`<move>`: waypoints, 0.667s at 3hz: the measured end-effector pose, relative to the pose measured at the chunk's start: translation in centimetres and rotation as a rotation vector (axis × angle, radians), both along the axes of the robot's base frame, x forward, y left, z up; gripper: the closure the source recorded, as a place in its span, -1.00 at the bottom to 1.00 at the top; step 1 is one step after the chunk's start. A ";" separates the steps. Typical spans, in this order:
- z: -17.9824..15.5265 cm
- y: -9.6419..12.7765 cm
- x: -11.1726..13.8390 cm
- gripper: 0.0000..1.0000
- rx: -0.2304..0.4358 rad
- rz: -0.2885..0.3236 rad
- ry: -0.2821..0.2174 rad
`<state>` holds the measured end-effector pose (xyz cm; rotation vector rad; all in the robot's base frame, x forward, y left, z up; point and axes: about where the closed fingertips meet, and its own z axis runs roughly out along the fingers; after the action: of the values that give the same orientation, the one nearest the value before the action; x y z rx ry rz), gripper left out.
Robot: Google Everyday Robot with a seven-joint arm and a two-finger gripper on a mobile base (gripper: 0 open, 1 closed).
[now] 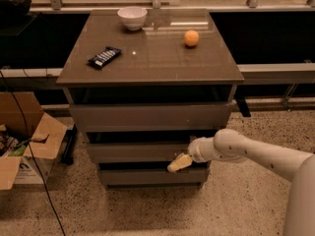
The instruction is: Open middle drawer
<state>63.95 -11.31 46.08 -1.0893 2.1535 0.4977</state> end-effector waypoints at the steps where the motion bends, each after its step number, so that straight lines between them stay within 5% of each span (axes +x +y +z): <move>1: -1.3 0.4 2.3 -1.00 0.006 0.019 0.008; 2: -2.0 1.1 3.5 -0.61 0.005 0.062 0.033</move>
Offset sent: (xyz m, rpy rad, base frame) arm 0.0495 0.0150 -0.0260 0.0027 0.0627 0.1117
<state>67.45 -10.22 44.04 -1.1557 2.1516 0.5527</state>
